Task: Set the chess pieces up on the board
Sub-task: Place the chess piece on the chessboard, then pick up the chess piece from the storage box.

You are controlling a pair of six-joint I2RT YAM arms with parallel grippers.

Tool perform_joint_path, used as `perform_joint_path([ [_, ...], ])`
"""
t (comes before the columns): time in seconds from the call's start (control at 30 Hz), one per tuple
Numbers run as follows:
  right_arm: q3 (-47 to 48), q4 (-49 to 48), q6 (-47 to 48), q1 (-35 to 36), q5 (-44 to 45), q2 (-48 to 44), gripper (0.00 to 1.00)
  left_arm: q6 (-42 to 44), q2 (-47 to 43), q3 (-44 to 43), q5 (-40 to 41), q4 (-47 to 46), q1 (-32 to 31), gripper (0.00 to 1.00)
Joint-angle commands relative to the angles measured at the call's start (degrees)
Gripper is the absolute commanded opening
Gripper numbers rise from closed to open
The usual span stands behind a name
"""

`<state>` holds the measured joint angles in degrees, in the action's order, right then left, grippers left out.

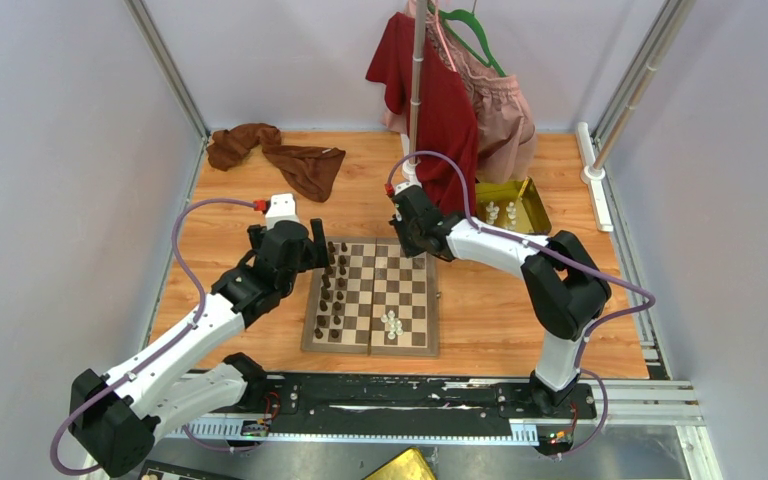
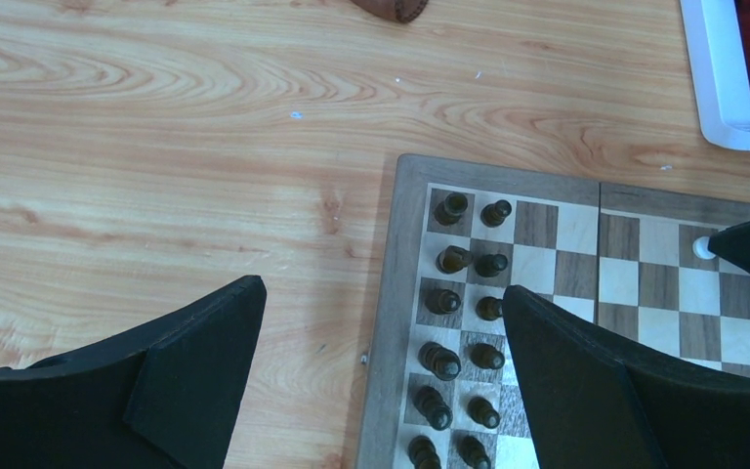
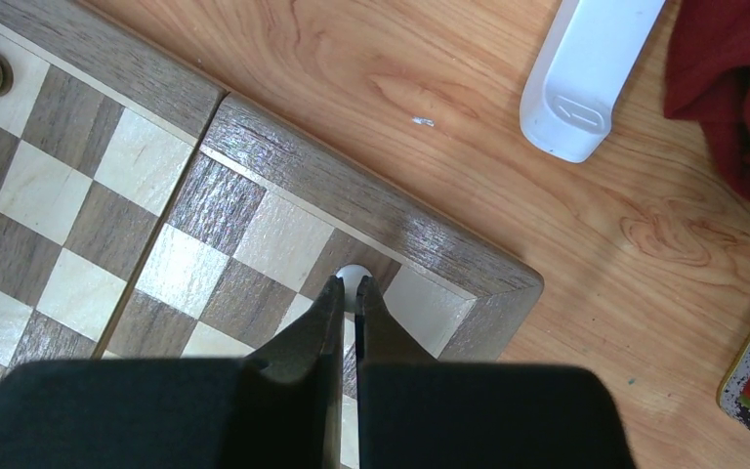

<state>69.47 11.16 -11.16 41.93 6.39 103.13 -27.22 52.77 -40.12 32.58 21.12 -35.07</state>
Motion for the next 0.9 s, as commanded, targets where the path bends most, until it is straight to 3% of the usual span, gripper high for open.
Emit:
perform_joint_path([
  [0.0,1.0,0.5,1.2,-0.7,0.2,1.2,0.08,-1.0,0.2,0.6,0.5,-0.6,-0.5,1.00],
  [0.13,1.1,0.6,1.8,-0.8,-0.1,0.8,0.30,-1.1,0.3,0.7,0.2,-0.5,-0.5,1.00],
  [0.23,1.2,0.8,2.4,-0.8,-0.4,0.1,0.41,-1.4,0.2,0.7,0.3,-0.4,-0.5,1.00],
  [0.57,-0.9,3.0,2.3,1.5,0.7,-7.5,0.43,-2.0,-1.7,1.0,0.3,0.9,-0.4,1.00],
  [0.87,-12.6,5.6,-0.2,11.4,3.1,-19.4,0.39,-2.0,-3.6,2.1,1.1,1.9,-0.5,1.00],
])
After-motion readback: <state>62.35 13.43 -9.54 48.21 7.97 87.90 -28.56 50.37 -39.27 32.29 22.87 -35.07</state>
